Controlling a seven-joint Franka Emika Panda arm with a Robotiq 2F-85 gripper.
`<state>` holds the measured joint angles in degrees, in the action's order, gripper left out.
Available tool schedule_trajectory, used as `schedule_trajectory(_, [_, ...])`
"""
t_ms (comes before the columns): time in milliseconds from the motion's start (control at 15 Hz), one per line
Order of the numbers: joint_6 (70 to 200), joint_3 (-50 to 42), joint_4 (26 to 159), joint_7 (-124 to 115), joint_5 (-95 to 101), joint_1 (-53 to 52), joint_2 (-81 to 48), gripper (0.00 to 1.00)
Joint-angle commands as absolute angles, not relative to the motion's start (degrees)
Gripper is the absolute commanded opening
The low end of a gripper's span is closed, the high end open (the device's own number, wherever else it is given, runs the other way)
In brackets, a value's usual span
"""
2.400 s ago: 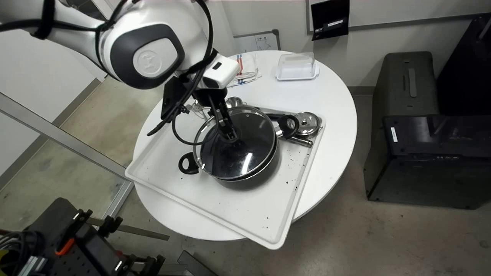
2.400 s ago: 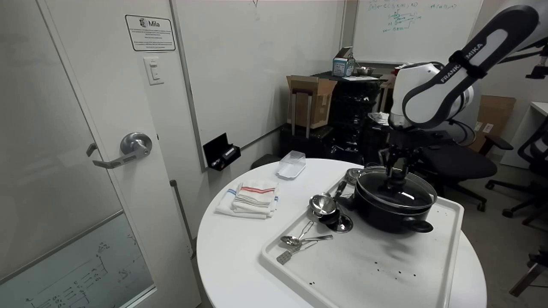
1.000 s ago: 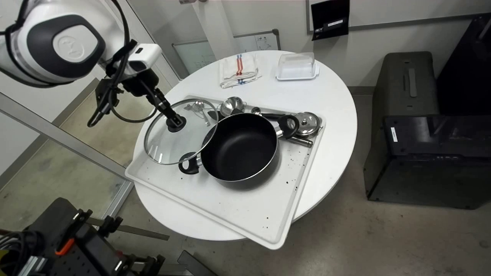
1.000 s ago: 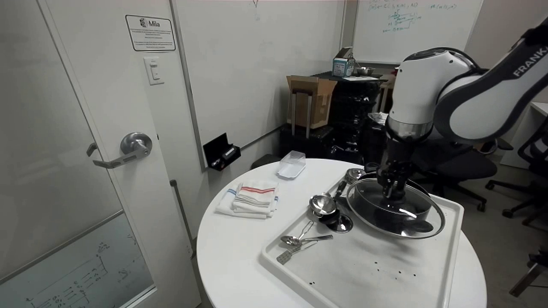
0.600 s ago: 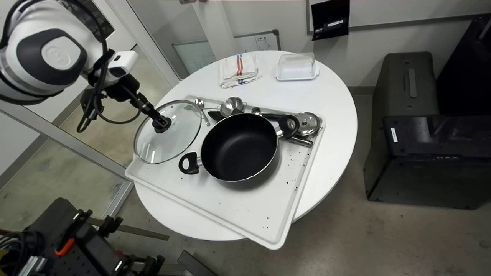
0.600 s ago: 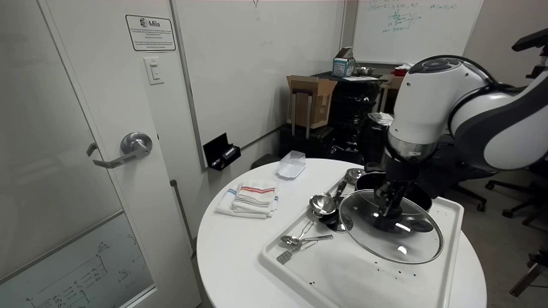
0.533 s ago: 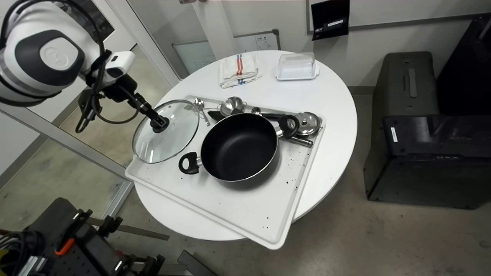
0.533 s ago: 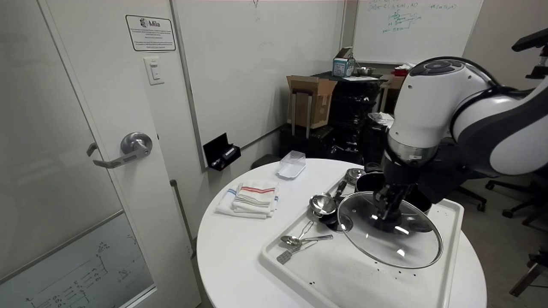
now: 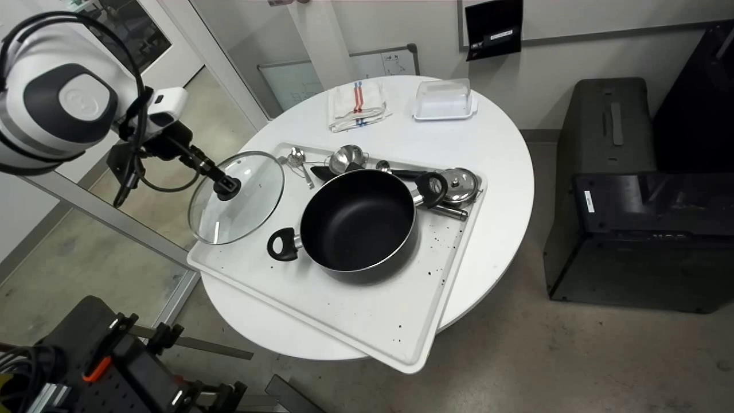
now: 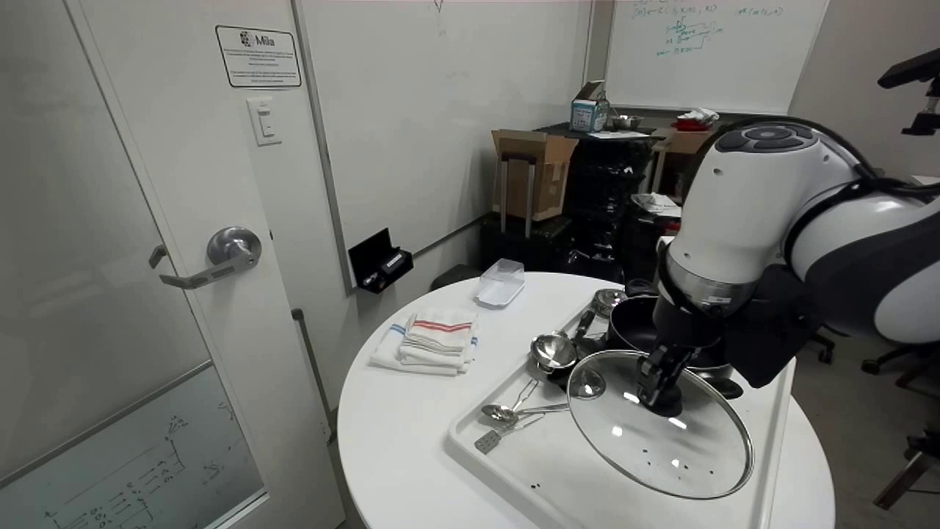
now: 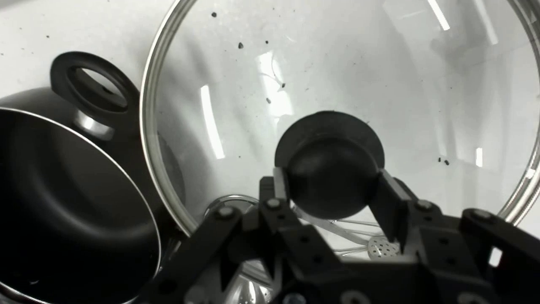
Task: Remove the lid from the pot
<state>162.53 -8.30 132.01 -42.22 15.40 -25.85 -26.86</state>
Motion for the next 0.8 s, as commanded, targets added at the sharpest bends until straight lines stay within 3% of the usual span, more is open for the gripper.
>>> schedule_trajectory(0, [165.21, -8.10, 131.99, -41.28, 14.71, -25.99, -27.82, 0.24])
schedule_trajectory(733, [168.36, -7.49, 130.90, -35.20, 12.01, -23.86, -34.82, 0.24])
